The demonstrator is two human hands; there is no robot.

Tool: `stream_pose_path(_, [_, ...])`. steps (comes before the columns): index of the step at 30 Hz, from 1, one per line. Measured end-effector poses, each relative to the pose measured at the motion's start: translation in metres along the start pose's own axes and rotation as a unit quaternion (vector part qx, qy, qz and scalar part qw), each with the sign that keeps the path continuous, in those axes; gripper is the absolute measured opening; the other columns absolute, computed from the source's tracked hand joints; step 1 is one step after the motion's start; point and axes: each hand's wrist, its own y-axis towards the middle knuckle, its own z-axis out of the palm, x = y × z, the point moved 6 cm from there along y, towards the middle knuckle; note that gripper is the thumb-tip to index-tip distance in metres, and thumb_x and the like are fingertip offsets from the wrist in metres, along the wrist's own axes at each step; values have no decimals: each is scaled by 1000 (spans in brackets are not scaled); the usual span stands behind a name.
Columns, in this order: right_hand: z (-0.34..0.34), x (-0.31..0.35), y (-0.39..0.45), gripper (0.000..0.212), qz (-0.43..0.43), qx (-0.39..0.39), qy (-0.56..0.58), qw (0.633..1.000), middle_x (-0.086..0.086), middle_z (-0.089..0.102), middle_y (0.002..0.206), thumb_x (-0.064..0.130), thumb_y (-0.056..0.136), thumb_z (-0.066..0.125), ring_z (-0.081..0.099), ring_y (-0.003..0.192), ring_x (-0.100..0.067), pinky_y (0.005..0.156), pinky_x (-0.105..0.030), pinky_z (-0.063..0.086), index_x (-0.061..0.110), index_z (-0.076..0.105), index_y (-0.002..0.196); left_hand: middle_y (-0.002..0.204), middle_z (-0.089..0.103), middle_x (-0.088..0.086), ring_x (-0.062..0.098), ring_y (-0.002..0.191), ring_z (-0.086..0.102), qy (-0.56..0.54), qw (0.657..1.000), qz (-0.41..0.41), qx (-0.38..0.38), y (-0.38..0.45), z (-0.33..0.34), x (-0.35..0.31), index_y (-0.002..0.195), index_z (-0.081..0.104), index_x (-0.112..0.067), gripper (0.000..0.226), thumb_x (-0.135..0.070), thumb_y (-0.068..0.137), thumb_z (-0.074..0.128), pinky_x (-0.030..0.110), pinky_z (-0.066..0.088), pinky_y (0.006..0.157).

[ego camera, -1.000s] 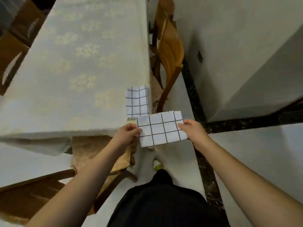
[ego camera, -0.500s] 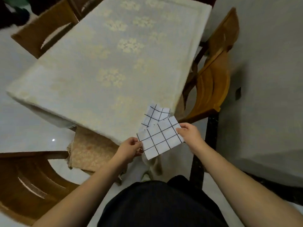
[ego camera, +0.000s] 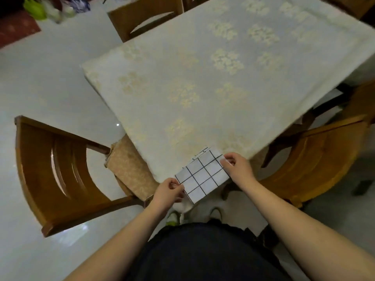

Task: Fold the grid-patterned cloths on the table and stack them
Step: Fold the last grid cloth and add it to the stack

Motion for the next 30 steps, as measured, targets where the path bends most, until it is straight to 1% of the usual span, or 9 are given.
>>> stream_pose_path(6, [6, 7, 20, 26, -39, 30, -53, 997, 3, 62, 102, 27, 92, 62, 56, 94, -13, 78, -23, 39, 14, 63, 115, 89, 66, 17, 21, 73, 67, 3, 999, -5, -53, 5, 10, 3, 96, 54, -9, 10, -10, 91, 62, 28, 54, 60])
stream_pose_path(12, [18, -2, 23, 27, -51, 53, -88, 993, 4, 62, 103, 27, 91, 63, 57, 95, -12, 81, -25, 43, 16, 62, 116, 82, 60, 14, 22, 69, 61, -44, 991, 13, -126, -4, 4, 7, 99, 49, -20, 23, -3, 88, 61, 28, 50, 54])
stream_pose_path(16, [17, 3, 24, 30, -110, -2, -124, 986, 7, 58, 100, 27, 88, 65, 55, 98, -15, 86, -34, 47, 22, 59, 117, 90, 55, 4, 24, 81, 58, 30, 975, 46, -214, -9, -8, 9, 112, 48, -18, 33, -14, 84, 65, 32, 48, 66])
stream_pose_path(18, [11, 9, 21, 35, -144, -53, -148, 977, 4, 56, 111, 27, 90, 62, 49, 107, -16, 95, -36, 40, 22, 54, 124, 99, 51, 1, 19, 89, 53, 116, 955, 110, -250, -15, -7, -1, 115, 49, -17, 36, -17, 83, 66, 29, 43, 75])
stream_pose_path(20, [14, 16, 15, 36, -191, -61, -173, 964, 1, 54, 124, 25, 94, 55, 46, 117, -17, 101, -35, 34, 20, 51, 129, 109, 51, 0, 16, 100, 51, 252, 906, 231, -251, -26, 3, -18, 117, 53, -14, 37, -16, 82, 66, 27, 41, 86])
stream_pose_path(23, [44, 24, -2, 40, -269, 62, -214, 937, -1, 50, 138, 21, 99, 41, 43, 129, -18, 113, -34, 29, 18, 46, 138, 138, 47, 10, 22, 126, 45, 410, 813, 361, -202, -30, 29, -22, 132, 47, -11, 55, -21, 81, 64, 31, 36, 104])
stream_pose_path(26, [85, 21, -27, 48, -350, 176, -274, 879, -5, 34, 154, 21, 102, 34, 28, 143, -18, 118, -28, 12, 11, 34, 148, 157, 27, 12, 24, 145, 26, 499, 784, 337, -150, -16, 44, -6, 149, 31, -9, 71, -29, 85, 56, 40, 25, 116])
stream_pose_path(28, [102, 16, -30, 53, -372, 177, -339, 846, -4, 20, 159, 30, 102, 23, 18, 147, -17, 120, -33, 7, 10, 24, 151, 158, 23, 11, 22, 147, 20, 542, 775, 297, -132, -8, 47, 6, 150, 30, -7, 69, -39, 90, 47, 42, 18, 116])
stream_pose_path(30, [108, 3, -20, 60, -342, 181, -409, 826, 0, -2, 160, 40, 100, 13, 1, 149, -15, 117, -31, -7, 13, 5, 153, 158, 23, 10, 22, 147, 16, 560, 780, 255, -120, -2, 43, 19, 150, 30, -7, 69, -47, 94, 37, 41, 12, 117])
